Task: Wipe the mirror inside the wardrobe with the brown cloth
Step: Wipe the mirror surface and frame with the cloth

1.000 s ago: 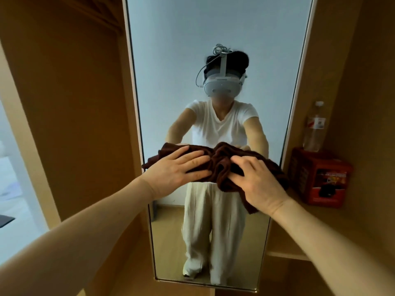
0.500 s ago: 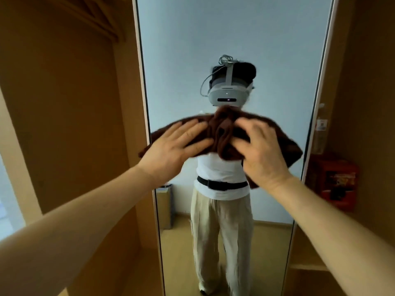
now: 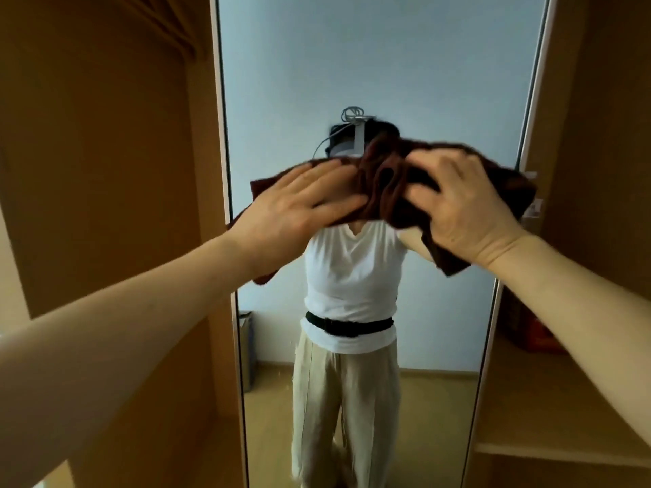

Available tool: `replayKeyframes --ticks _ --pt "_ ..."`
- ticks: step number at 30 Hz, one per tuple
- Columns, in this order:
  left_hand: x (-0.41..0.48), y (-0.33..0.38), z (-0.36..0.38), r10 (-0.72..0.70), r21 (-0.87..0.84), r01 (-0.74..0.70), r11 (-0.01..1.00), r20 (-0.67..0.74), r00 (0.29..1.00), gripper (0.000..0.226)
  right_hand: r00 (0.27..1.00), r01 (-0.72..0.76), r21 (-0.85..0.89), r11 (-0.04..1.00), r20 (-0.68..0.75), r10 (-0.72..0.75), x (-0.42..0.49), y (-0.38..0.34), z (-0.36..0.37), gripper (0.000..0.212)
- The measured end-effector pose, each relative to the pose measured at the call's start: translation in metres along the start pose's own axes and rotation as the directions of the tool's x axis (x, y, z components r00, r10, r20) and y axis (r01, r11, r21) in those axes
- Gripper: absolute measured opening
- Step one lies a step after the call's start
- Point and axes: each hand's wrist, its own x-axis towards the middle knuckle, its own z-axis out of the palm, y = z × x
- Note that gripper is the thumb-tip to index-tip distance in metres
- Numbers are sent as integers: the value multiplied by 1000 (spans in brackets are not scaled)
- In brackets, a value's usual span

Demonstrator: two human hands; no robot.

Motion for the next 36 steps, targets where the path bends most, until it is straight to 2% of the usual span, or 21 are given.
replayKeyframes --ticks 3,9,12,18,22,26,31,36 --pt "9 4 7 -81 -40 78 996 -97 992 61 996 -74 -28 997 -41 73 8 0 -3 29" --pt "-3 19 24 -83 -53 73 996 -216 973 51 980 -160 -39 986 -129 154 -13 -24 9 28" --pt "-22 34 36 -64 -26 60 998 -228 972 46 978 -137 -51 989 -165 127 -34 -41 18 32" --pt "-81 77 61 -53 35 60 998 -165 985 52 980 -123 -35 992 -162 116 -94 -98 30 44" --pt "-119 112 84 -116 -12 115 993 -188 975 57 973 -158 9 987 -171 157 -136 -140 41 44" --pt "-149 138 107 -77 -18 75 997 -182 980 52 961 -186 72 980 -196 196 -177 -175 56 43" --pt "-140 129 97 -49 9 50 999 -135 990 53 984 -148 53 988 -92 153 -166 -149 42 50" --pt "-87 126 74 -227 -107 209 972 -209 951 56 942 -318 114 941 -73 327 -123 -119 20 54"
